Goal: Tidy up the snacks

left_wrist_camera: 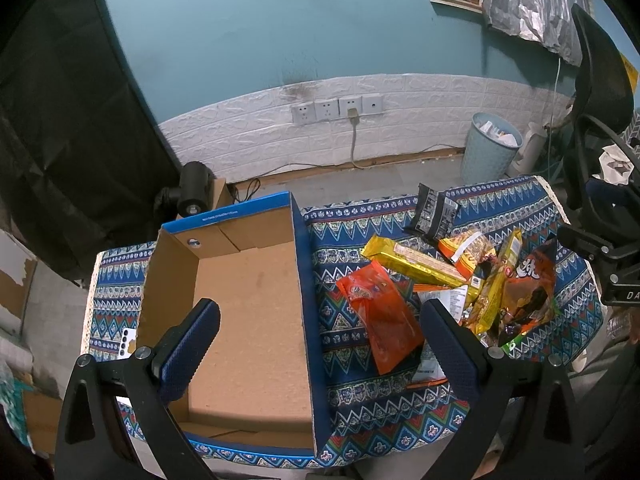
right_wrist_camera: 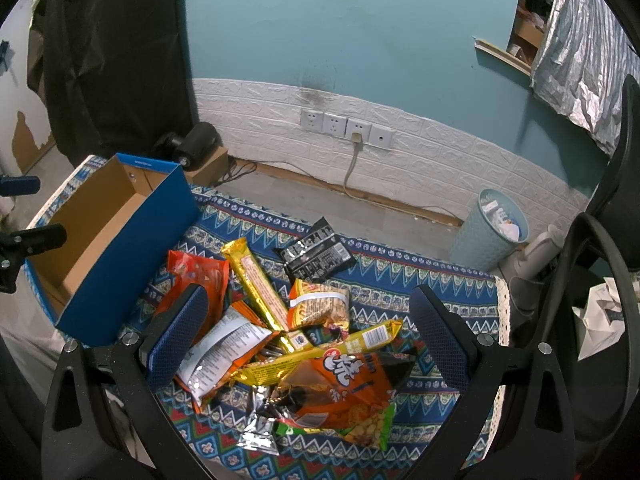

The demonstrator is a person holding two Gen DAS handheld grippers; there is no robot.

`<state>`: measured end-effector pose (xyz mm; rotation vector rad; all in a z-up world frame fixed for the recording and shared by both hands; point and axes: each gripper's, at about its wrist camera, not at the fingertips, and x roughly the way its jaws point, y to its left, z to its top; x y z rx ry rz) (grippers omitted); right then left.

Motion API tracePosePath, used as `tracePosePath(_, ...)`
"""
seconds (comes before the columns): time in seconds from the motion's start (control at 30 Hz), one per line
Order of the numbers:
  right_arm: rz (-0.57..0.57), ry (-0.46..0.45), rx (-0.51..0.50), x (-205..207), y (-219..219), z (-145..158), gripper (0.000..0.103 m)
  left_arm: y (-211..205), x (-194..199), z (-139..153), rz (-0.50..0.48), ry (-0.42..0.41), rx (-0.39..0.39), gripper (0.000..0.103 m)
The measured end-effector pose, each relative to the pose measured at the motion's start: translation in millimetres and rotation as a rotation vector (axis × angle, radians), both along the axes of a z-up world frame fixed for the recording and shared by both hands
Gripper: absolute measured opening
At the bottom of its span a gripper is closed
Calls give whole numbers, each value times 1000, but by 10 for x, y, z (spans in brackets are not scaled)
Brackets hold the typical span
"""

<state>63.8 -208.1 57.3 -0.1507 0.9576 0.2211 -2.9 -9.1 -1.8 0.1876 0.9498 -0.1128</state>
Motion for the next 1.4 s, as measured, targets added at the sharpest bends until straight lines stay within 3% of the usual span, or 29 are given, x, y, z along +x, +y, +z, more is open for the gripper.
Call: tracePosePath(1.4, 6, 0, -4, -25, 10, -13, 99, -16, -23, -34, -6, 10, -3, 101)
